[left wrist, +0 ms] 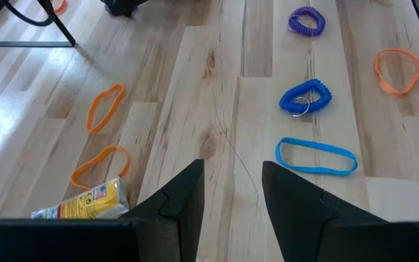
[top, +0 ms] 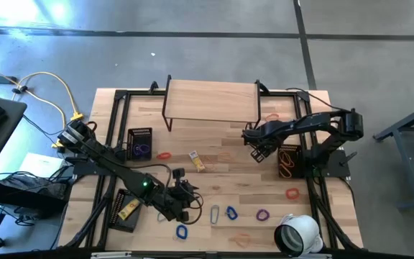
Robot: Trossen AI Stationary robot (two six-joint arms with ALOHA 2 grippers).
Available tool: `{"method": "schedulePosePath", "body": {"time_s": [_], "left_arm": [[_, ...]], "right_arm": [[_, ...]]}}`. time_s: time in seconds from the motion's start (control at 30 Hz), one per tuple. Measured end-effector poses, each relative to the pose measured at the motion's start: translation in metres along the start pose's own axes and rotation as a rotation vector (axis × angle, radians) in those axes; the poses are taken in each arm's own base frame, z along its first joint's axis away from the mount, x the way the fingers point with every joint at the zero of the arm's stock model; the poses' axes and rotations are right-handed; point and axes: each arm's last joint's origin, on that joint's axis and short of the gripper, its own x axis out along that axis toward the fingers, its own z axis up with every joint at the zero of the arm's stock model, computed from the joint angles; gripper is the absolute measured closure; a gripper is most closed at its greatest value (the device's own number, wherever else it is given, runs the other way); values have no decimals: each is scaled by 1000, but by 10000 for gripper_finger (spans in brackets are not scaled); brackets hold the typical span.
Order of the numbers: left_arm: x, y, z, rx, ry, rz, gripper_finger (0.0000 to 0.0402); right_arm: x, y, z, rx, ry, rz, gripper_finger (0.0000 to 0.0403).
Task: Pick & Place Office Desk Supplies
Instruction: Put the violet spring keychain into the top left black bin
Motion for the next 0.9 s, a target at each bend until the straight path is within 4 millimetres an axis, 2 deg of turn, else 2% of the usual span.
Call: {"method": "schedulePosePath", "body": {"time_s": [0.2, 0.43, 0.6, 0.8, 0.9], "left_arm": [[0, 0, 0, 0, -1, 2, 269], [0, 0, 0, 0, -1, 2, 269], [0, 0, 0, 0, -1, 1, 269], [0, 0, 0, 1, -1, 0, 269], [0, 0, 0, 1, -1, 0, 269]], "right_arm": [[6, -5, 1, 19, 0, 20, 267], [6, -1, 3, -19, 7, 87, 277], [7, -1, 3, -20, 14, 96, 315], [7, -1, 3, -25, 12, 97, 387], [7, 1, 2, -38, 0, 79, 392]]}}
